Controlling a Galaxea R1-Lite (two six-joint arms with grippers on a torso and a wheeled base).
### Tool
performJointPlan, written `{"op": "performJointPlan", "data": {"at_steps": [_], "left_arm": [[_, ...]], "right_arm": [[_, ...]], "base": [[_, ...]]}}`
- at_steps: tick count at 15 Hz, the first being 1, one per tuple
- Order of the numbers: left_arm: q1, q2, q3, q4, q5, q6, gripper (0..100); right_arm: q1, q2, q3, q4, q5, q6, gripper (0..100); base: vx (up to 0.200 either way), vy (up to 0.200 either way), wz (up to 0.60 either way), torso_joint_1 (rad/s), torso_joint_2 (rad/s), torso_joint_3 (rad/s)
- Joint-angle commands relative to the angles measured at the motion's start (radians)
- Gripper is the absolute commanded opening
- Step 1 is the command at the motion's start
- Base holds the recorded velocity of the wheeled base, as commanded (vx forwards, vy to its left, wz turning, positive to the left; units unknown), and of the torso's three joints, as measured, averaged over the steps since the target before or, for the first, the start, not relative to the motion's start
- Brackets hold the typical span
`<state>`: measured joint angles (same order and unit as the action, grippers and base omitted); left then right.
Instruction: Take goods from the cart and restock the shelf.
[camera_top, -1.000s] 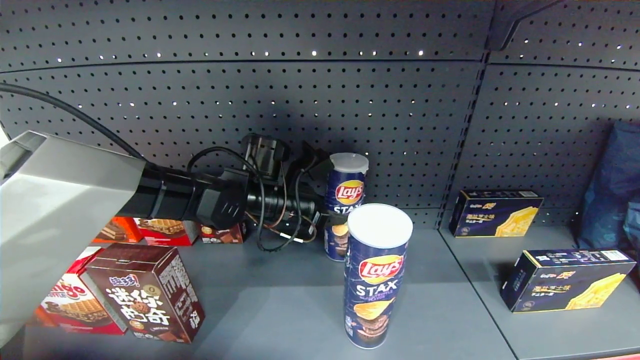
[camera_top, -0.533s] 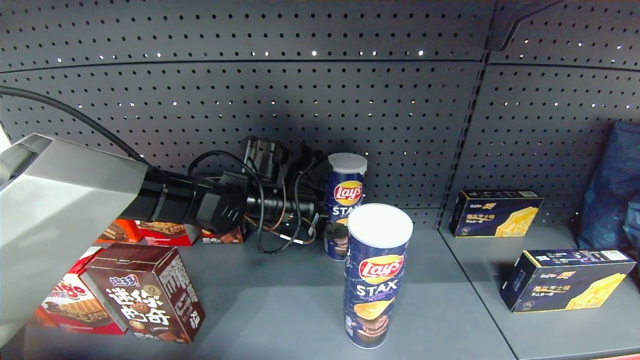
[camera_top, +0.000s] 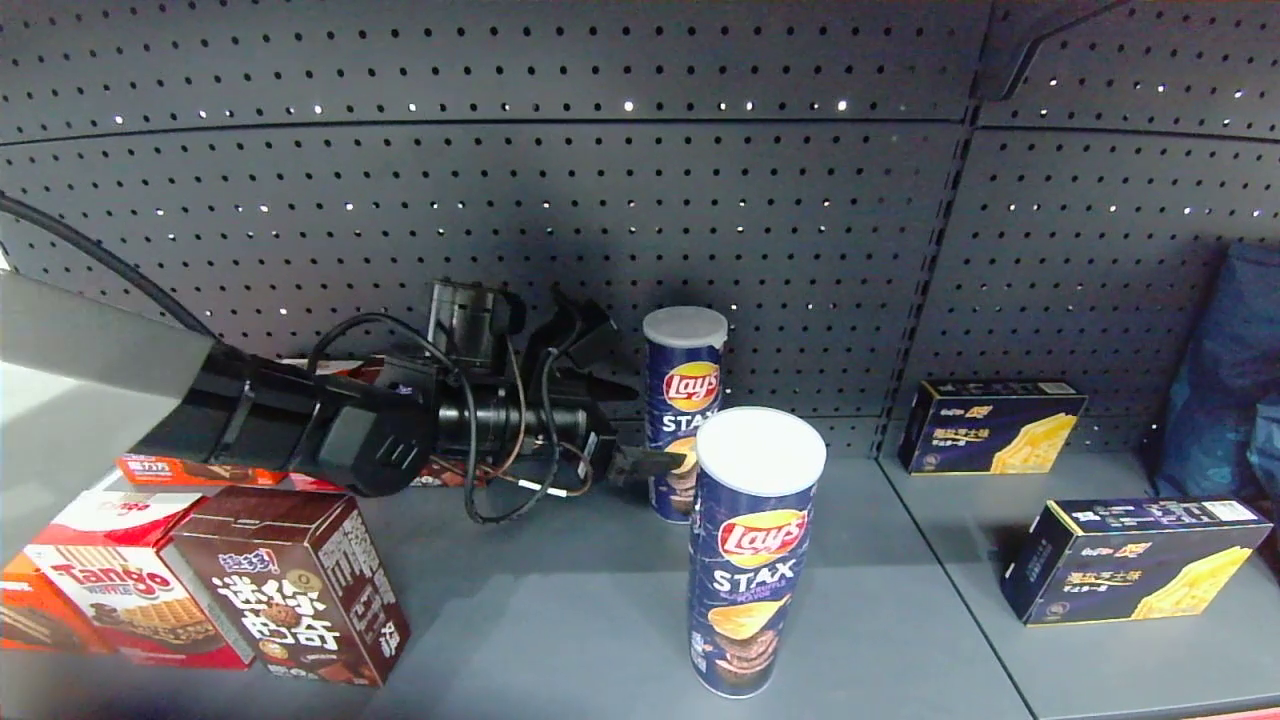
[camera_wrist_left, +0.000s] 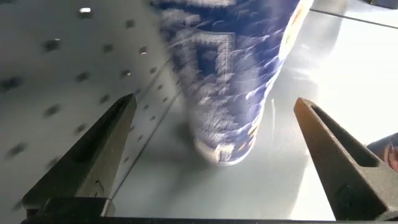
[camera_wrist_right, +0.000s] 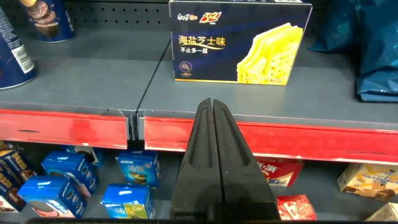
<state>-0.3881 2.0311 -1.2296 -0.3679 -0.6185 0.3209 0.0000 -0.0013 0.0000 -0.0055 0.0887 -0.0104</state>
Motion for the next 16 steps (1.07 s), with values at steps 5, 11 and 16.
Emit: {"op": "performJointPlan", "data": {"at_steps": [5, 11, 16], "left_arm": [[0.038, -0.153, 0.113, -0.008, 0.01, -0.002, 100], [0.037, -0.21, 0.171, -0.006, 0.28, -0.006, 100], [-0.012, -0.193, 0.163, 0.001, 0.5, 0.0, 100]], "right_arm": [[0.0, 0.001, 0.0, -0.001, 0.0, 0.0, 0], [0.0, 0.001, 0.0, -0.001, 0.0, 0.0, 0], [0.0, 0.001, 0.0, -0.001, 0.0, 0.0, 0]], "base": [[0.0, 0.0, 0.0, 0.0, 0.0, 0.0], [0.0, 0.0, 0.0, 0.0, 0.0, 0.0], [0.0, 0.0, 0.0, 0.0, 0.0, 0.0]]}}
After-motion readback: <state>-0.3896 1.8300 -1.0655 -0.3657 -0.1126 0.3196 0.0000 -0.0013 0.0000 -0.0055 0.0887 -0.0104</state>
